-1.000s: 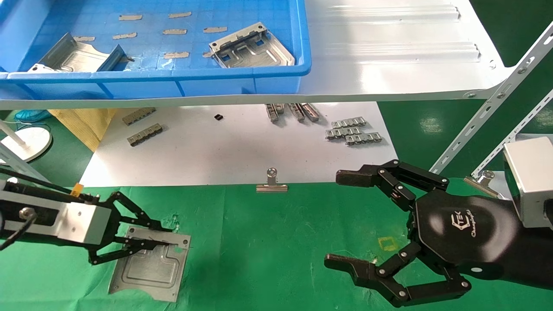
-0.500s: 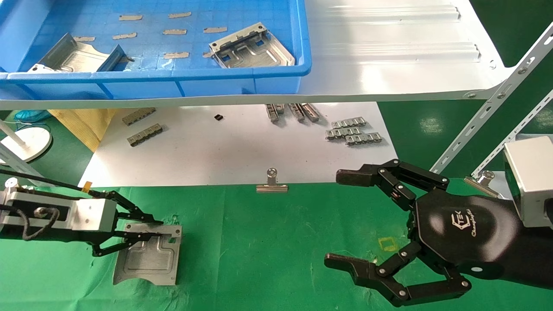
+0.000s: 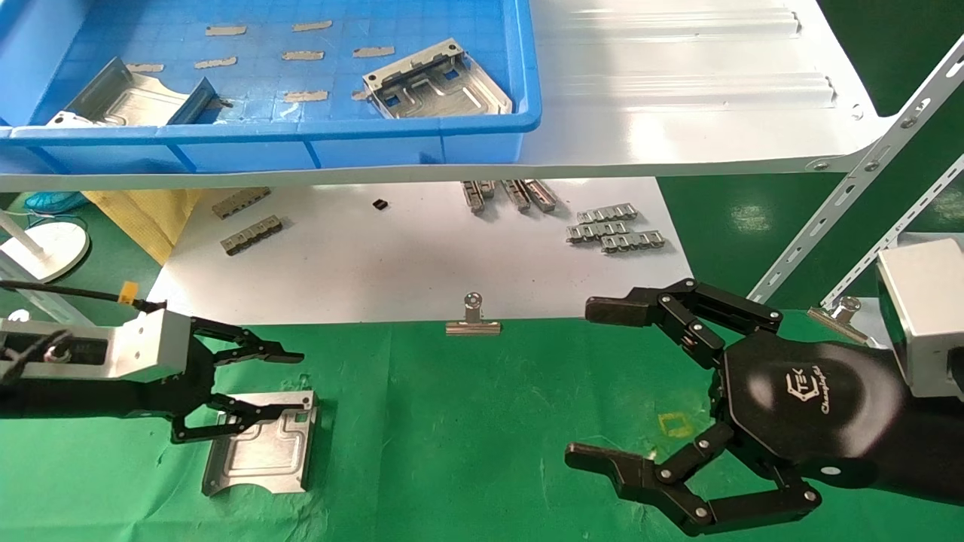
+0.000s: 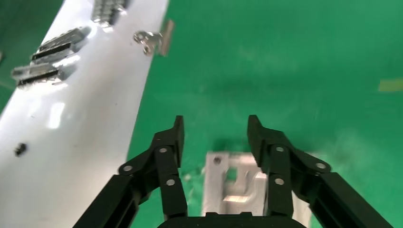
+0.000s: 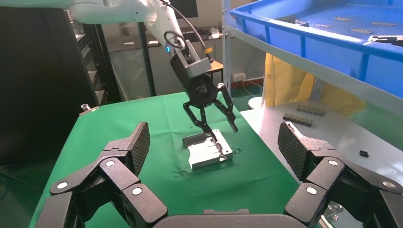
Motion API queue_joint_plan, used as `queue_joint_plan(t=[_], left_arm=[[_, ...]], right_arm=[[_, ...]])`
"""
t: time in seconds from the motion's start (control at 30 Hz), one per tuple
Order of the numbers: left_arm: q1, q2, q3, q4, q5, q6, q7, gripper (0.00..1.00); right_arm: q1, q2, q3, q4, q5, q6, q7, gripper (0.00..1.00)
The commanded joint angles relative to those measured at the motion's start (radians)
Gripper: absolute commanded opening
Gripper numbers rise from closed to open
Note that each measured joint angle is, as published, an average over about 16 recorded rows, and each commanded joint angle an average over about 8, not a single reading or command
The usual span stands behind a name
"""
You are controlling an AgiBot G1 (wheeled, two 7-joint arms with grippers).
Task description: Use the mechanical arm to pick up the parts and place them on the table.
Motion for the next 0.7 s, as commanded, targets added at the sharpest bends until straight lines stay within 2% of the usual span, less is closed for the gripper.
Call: queue_joint_plan(t=[0.03, 0.23, 0.47, 0.7], left_arm=[[0.019, -0.015, -0.008, -0.013, -0.043, 0.008, -0.054, 1.0], [0.045, -0.043, -0.006, -0.049, -0.082, 0.011, -0.092, 1.0], [0.044, -0.037, -0.013, -0.05, -0.075, 0.008, -0.091, 1.0], [0.092, -0.051, -0.072, -0.131, -0.092, -0.001, -0.15, 1.0]], right_arm=[[0.0, 0.0, 0.0, 0.0, 0.0, 0.0, 0.0, 1.0], [0.0, 0.0, 0.0, 0.0, 0.0, 0.0, 0.0, 1.0], [0.0, 0.0, 0.0, 0.0, 0.0, 0.0, 0.0, 1.0], [0.0, 0.0, 0.0, 0.0, 0.0, 0.0, 0.0, 1.0]])
